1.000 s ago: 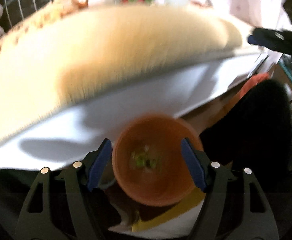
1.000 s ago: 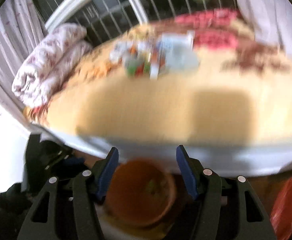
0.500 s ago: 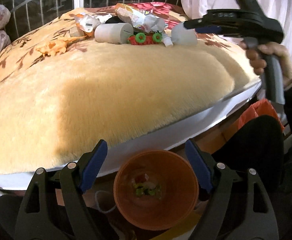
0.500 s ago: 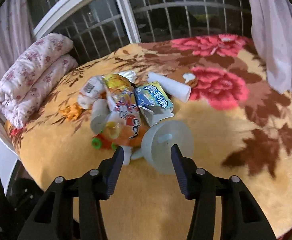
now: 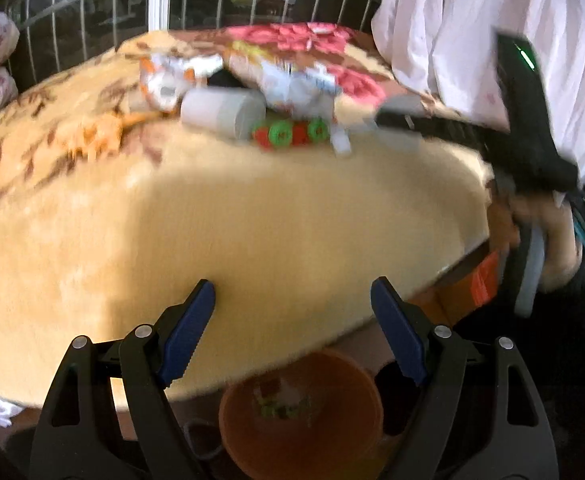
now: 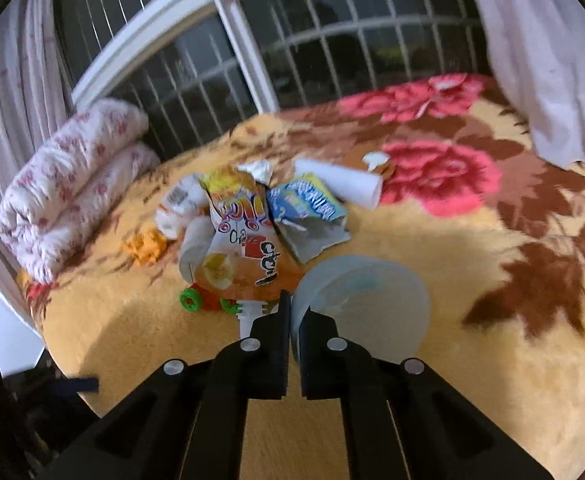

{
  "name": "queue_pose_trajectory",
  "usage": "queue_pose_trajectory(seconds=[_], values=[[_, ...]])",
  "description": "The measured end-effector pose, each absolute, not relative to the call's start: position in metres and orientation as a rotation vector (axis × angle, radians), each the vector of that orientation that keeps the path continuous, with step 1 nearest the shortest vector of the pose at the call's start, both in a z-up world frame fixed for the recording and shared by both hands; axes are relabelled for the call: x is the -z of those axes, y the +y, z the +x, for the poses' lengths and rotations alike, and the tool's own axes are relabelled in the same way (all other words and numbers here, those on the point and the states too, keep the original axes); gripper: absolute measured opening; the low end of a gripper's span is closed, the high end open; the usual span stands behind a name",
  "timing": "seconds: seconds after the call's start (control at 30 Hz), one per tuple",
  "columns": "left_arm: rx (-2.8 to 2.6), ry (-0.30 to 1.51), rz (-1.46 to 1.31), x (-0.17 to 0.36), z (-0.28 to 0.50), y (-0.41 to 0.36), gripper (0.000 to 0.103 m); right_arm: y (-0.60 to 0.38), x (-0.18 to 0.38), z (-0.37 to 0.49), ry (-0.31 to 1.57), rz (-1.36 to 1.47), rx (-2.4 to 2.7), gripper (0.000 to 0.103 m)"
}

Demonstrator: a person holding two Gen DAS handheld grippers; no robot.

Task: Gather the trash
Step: 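Grasp the white paper cup with the right tool while the left tool grasps the yellow snack bag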

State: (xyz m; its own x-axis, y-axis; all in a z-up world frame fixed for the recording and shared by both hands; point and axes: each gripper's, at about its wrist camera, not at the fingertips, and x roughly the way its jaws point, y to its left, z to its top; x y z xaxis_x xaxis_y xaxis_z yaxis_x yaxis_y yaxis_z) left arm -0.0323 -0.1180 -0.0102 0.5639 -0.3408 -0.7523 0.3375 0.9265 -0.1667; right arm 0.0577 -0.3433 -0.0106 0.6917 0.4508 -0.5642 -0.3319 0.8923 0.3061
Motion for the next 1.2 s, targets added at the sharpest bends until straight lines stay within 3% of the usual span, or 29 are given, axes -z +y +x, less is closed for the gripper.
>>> queue_pose_trajectory(seconds=[0.33,0.73,0.8,0.87,1.2], values=[[0.310,0.862,-0.096,-0.043,0.081,-0.162,0.079,-0.371,0.011,0.026,0.590,0.198,-0.418,0.003],[0.157,1.005,-0.151,-0.008,0.177,-0.181,0.079,-0.392,0.012,0.023,0.577,0.224,-0.407,0.003],[0.156,1.004,-0.168,-0.002,0.183,-0.179,0.055,-0.391,0.011,0.022,0.575,0.224,-0.410,0.003],[0.170,0.985,-0.193,-0.002,0.183,-0.177,0.048,-0.391,0.011,0.021,0.570,0.225,-0.410,0.003],[0.258,0.749,-0.166,-0.080,0.116,-0.164,0.043,-0.392,0.011,0.023,0.571,0.237,-0.403,0.003]])
